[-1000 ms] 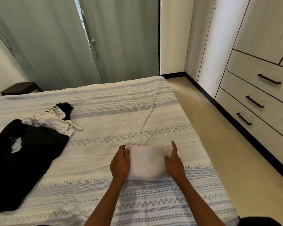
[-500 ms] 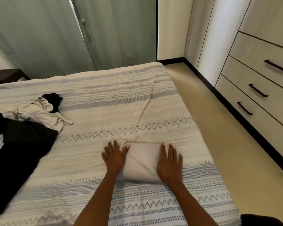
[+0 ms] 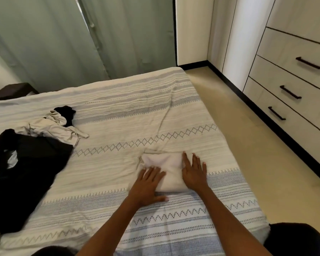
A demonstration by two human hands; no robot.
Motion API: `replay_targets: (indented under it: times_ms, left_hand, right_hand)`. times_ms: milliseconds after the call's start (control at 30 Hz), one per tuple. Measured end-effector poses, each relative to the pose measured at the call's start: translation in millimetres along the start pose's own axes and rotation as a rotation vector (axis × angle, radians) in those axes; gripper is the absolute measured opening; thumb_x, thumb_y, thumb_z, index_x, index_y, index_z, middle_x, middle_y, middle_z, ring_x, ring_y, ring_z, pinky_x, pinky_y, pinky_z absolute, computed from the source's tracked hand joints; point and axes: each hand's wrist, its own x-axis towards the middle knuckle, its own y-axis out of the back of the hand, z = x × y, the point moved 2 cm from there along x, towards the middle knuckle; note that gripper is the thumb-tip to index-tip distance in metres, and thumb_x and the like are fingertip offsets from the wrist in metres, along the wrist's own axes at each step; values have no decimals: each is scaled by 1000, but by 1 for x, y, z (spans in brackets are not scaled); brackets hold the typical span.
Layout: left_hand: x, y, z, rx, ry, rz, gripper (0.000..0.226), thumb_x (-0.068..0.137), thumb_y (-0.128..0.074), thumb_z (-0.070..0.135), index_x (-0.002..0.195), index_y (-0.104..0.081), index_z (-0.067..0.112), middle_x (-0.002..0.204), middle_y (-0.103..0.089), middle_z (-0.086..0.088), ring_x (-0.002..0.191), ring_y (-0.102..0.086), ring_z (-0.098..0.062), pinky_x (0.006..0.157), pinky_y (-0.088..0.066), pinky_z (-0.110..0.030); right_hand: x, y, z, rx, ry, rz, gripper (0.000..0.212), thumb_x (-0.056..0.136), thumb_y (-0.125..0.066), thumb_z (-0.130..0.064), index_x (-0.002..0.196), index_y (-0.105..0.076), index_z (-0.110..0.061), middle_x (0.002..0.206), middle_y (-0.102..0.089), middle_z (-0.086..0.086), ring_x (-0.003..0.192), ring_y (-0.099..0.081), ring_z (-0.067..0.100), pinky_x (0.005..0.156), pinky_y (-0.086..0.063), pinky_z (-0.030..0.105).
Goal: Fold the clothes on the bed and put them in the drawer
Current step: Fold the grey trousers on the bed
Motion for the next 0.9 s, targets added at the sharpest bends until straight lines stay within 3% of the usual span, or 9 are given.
replay_targets:
  times_ms: [67, 167, 300, 467, 533, 600, 700, 800, 900]
  left_hand:
    - [5, 9, 10, 41, 16, -12, 84, 83, -43, 74, 152, -34, 26, 152, -41, -15, 140, -39, -37, 117, -26, -54]
    - [18, 14, 27, 232, -5, -23, 73, 73, -64, 50, 140, -48, 23, 115, -63, -23, 99, -63, -40, 89, -52, -51]
    - [29, 24, 38, 157, -22, 58, 44, 75, -68, 27, 118, -63, 20, 83, -68, -15, 66, -68, -32, 51, -54, -38]
    - [37, 79, 14, -288, 198, 205, 36, 91, -52, 39, 122, -66, 26, 91, -75, -4, 75, -70, -22, 64, -53, -28]
    - [30, 99, 5, -563, 281, 225, 30, 87, -45, 36, 100, -68, 23, 86, -72, -4, 77, -67, -21, 61, -44, -25]
    - [19, 112, -3, -874, 334, 304, 24, 86, -46, 32, 90, -67, 22, 86, -72, -1, 80, -65, -13, 64, -46, -26]
    - [-4, 115, -4, -1305, 568, 474, 17, 93, -54, 15, 93, -70, 14, 81, -73, 3, 77, -65, -16, 62, -51, -27]
    - [-25, 109, 2, -1723, 732, 627, 19, 93, -51, 3, 100, -68, 6, 81, -73, -5, 76, -65, -23, 60, -53, -28]
    - [-46, 101, 11, -2090, 779, 750, 28, 88, -53, -2, 114, -64, 2, 103, -71, -15, 92, -66, -28, 81, -56, -39]
  right_hand:
    - [-3, 15, 4, 216, 14, -21, 73, 91, -21, -51, 160, -16, -30, 164, -25, 9, 152, -22, 24, 120, -18, 47]
    - [-36, 42, 10, 771, -91, 30, 42, 105, -46, -40, 145, -48, -31, 150, -49, -3, 139, -43, 14, 110, -36, 30]
    - [-91, 54, 12, 1011, -210, 158, 22, 105, -48, -38, 103, -70, -41, 107, -73, -13, 105, -66, 9, 89, -53, 31]
    - [-116, 44, 5, 910, -209, 141, 23, 104, -53, -27, 93, -73, -34, 86, -75, -6, 84, -70, 16, 82, -58, 44]
    - [-115, 40, -6, 940, -213, 54, 24, 103, -55, -27, 93, -77, -26, 82, -77, -4, 79, -72, 19, 80, -59, 44]
    - [-110, 39, -24, 1021, -263, -82, 30, 101, -58, -32, 95, -78, -11, 81, -77, 3, 77, -73, 24, 72, -59, 35]
    - [-108, 42, -59, 1206, -423, -472, 65, 93, -54, -62, 100, -72, 0, 83, -76, 12, 65, -67, 23, 57, -52, 29]
    - [-114, 40, -80, 1316, -490, -757, 99, 79, -43, -89, 118, -66, -1, 106, -74, 21, 90, -73, 38, 74, -60, 45]
    - [-120, 41, -103, 1623, -471, -798, 98, 77, -51, -88, 130, -62, -7, 120, -66, 24, 107, -66, 45, 92, -50, 59]
